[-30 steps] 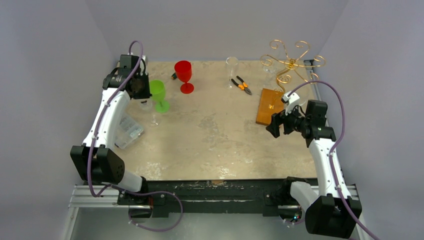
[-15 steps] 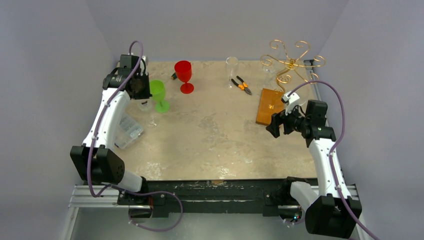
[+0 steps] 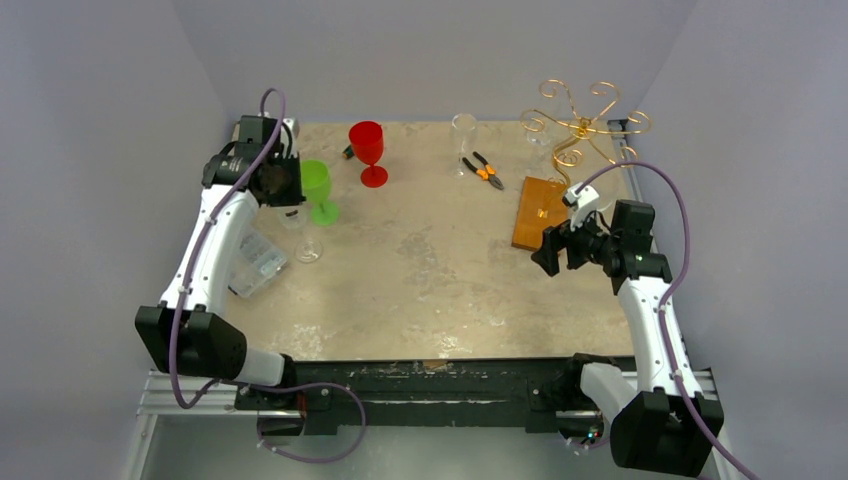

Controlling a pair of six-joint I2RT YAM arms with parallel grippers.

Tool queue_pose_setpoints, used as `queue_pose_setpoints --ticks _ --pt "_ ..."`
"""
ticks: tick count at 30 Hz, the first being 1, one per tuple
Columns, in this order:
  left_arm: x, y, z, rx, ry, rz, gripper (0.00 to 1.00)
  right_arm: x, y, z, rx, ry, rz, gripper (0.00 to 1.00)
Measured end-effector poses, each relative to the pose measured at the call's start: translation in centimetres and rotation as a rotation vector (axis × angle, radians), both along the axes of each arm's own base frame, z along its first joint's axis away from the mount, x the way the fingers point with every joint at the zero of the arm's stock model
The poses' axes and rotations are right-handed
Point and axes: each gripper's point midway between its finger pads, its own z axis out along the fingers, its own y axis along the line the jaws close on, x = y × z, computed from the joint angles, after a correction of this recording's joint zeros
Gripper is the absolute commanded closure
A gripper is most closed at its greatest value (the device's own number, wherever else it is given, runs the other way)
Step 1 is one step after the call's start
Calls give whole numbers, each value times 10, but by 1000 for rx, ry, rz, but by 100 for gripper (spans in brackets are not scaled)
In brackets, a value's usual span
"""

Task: Place the wine glass upside down on the wine glass rack
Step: Pick up the wine glass at the center of the board.

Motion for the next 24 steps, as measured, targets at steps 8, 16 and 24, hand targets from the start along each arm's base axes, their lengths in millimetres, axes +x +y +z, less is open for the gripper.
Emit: queue_pose_setpoints --ticks 8,16,24 --pt "-19 -16 5 -58 -11 -38 100 -3 6 0 27 10 28 16" --pt "-30 -37 16 -89 -43 -94 100 -5 12 2 52 7 55 16" --pt "-38 -64 19 -115 -44 -153 100 -8 26 1 115 31 119 17"
